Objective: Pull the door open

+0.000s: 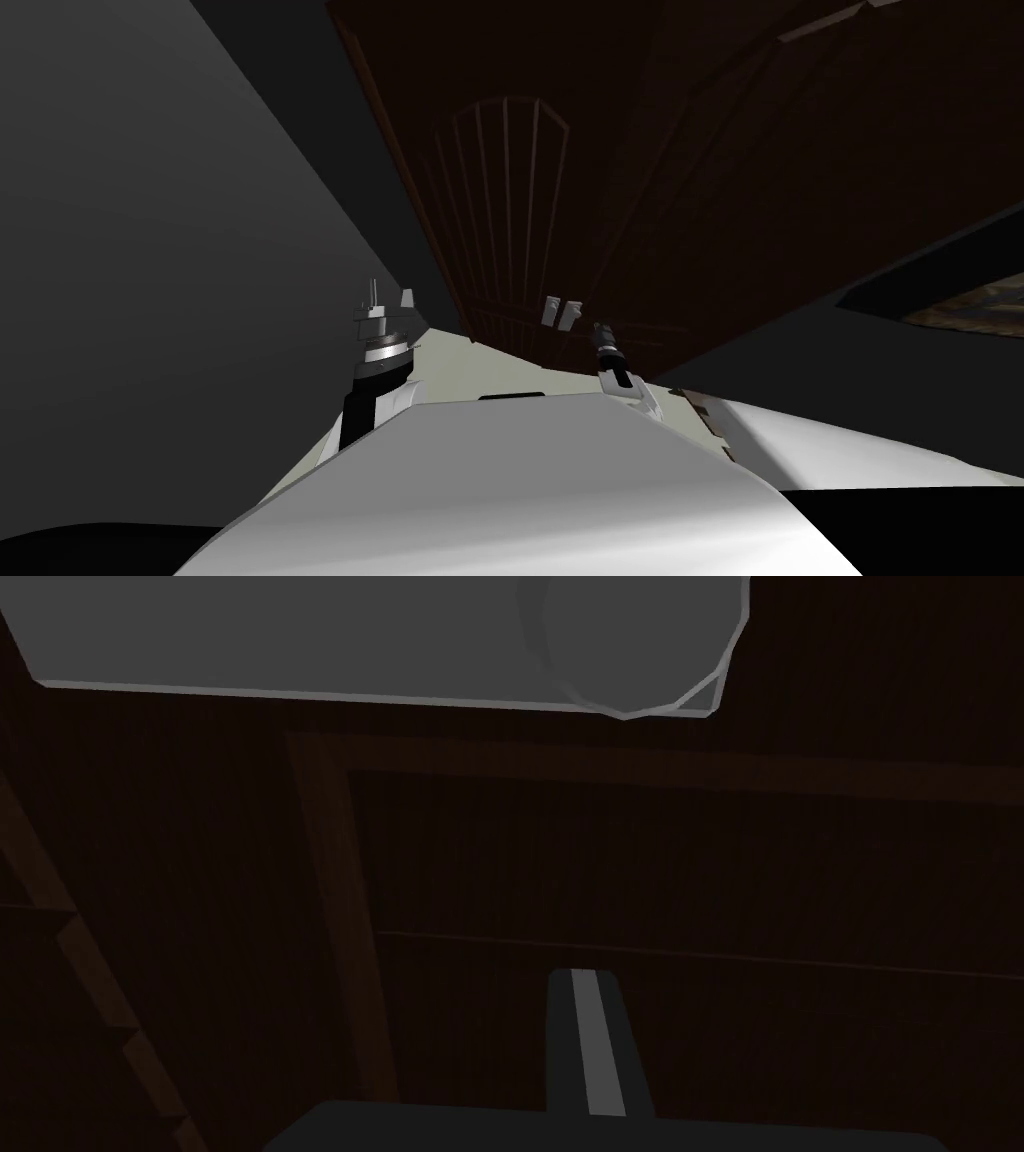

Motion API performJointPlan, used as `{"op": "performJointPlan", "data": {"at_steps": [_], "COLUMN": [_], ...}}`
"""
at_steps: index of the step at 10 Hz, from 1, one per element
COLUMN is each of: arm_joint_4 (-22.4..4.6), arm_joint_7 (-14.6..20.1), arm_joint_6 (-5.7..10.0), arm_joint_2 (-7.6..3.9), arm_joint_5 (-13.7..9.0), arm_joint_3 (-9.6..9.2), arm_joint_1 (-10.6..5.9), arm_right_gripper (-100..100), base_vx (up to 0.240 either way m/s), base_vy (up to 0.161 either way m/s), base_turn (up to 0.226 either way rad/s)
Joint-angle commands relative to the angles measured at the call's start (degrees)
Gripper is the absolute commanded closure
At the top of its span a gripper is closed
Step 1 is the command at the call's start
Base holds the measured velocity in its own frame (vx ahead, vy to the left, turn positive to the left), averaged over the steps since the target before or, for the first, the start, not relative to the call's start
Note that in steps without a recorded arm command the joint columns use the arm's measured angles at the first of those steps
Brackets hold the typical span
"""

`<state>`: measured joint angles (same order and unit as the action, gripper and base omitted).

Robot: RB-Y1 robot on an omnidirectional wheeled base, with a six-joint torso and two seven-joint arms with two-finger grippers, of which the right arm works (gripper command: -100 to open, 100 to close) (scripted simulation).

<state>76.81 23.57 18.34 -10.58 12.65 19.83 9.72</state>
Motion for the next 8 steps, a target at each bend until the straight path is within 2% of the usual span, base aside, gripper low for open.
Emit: {"op": "performJointPlan", "data": {"at_steps": [1, 4, 5, 6, 8], "arm_joint_4": [0.2, 1.1, 1.0, 0.3, -0.6], "arm_joint_7": [0.5, 1.3, 1.1, 0.9, 0.4], "arm_joint_6": [0.38, 0.77, 0.59, 0.36, 0.17], "arm_joint_2": [0.00, 0.25, 0.11, -0.44, -0.94], "arm_joint_5": [0.1, 0.4, 0.3, 0.1, -0.1], "arm_joint_3": [-0.89, -2.91, -2.45, -0.92, 0.78], "arm_joint_1": [0.08, 0.09, 0.17, 0.88, 1.33], "arm_right_gripper": [-100, -100, -100, -100, -100], "base_vx": [-0.208, -0.184, -0.086, -0.018, 0.042], "base_vy": [0.099, 0.104, 0.037, -0.076, -0.153], "base_turn": [0.059, 0.067, 0.010, -0.198, -0.132]}}
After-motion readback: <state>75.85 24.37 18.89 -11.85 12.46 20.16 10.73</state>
